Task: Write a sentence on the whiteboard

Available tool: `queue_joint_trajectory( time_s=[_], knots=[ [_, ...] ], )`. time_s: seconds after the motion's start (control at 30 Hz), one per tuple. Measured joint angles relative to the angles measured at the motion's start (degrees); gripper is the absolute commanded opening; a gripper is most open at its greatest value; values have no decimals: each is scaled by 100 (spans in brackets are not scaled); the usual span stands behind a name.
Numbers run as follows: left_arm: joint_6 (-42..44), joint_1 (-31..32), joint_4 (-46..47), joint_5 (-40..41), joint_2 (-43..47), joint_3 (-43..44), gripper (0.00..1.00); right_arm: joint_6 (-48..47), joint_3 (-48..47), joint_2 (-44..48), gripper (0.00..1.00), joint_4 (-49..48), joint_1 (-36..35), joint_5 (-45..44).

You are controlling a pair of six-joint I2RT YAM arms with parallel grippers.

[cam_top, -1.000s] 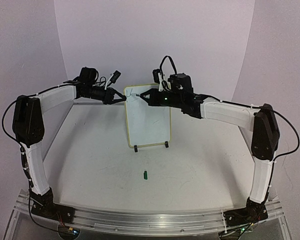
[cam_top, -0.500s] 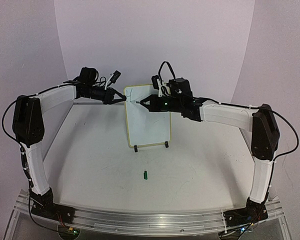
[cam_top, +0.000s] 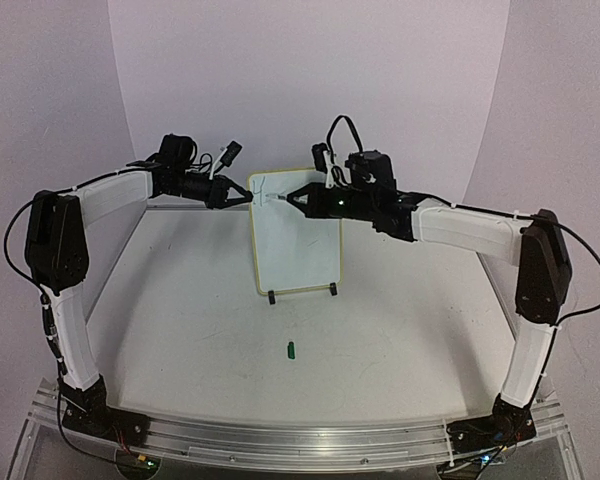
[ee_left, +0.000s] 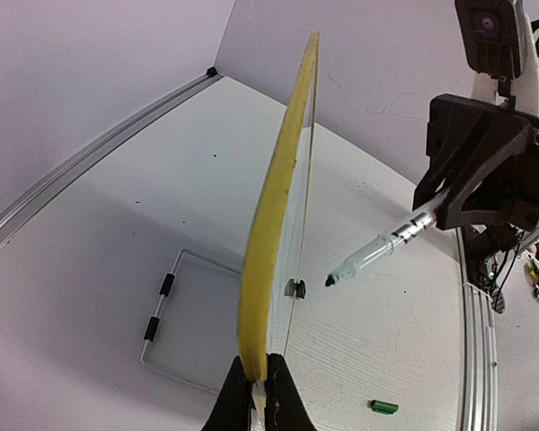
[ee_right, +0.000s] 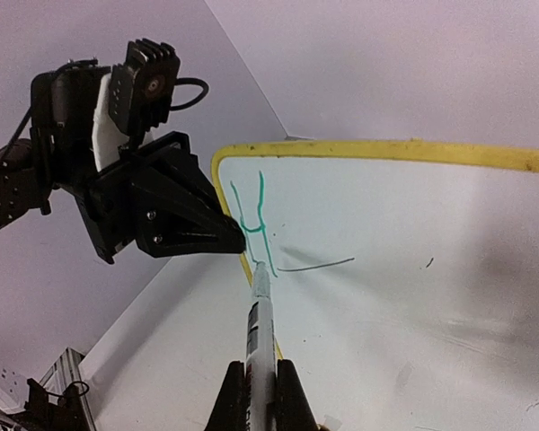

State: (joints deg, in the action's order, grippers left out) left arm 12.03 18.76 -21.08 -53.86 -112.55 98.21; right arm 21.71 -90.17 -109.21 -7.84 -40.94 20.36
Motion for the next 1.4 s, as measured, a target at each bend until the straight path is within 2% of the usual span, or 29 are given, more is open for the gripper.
queue_joint_trajectory(
  time_s=[0.93,1.4],
  knots=[
    [-2,0,-2,4,0,2,0,87,-430,-324,0,-74,137,70],
    [-2,0,-45,13,-15,43,0,85,-202,-351,0,-31,126,203]
  ],
)
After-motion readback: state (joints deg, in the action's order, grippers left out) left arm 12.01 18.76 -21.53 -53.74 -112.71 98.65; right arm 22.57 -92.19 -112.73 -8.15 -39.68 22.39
